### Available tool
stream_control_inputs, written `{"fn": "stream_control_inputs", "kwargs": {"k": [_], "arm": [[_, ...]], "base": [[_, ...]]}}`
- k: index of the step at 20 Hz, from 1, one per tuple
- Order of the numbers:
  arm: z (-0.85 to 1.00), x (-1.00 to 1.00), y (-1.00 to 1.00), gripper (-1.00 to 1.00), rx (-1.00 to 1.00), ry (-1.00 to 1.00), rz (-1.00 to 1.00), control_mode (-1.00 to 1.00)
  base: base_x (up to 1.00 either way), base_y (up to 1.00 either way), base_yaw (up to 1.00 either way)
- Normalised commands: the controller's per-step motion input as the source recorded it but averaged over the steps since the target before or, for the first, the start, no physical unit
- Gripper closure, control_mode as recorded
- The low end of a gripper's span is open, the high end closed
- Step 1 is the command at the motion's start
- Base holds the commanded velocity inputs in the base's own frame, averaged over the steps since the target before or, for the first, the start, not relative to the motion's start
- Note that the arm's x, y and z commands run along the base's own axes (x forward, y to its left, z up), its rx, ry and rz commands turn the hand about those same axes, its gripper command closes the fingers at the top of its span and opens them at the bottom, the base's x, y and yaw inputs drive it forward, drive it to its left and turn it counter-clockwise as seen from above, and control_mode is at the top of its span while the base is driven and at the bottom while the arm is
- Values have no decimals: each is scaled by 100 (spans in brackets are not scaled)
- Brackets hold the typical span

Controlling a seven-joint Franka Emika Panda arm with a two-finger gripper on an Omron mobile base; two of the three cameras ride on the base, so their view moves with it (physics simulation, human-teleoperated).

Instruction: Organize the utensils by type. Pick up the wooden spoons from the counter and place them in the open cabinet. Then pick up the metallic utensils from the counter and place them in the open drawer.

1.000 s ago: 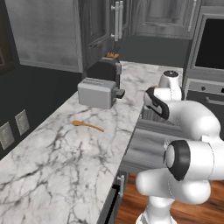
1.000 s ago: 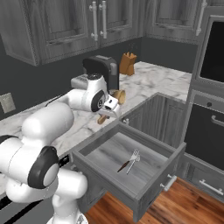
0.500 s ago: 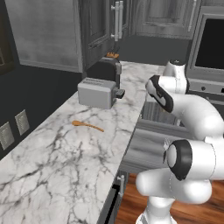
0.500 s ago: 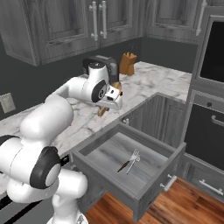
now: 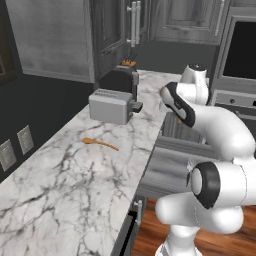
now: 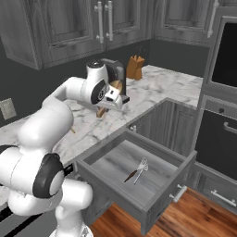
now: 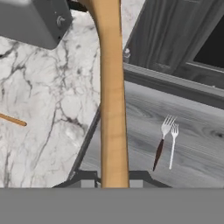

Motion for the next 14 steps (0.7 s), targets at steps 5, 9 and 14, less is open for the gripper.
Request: {"fn": "stream_control_inputs", "kwargs": {"k": [5, 9, 14], "arm": [[18, -34, 35, 100, 0, -16, 0, -100], [18, -23, 38, 100, 0, -14, 0, -100], [27, -31, 27, 100, 0, -7, 2, -100]], "base": [[0, 0, 0], [0, 0, 0], [0, 0, 0]]}}
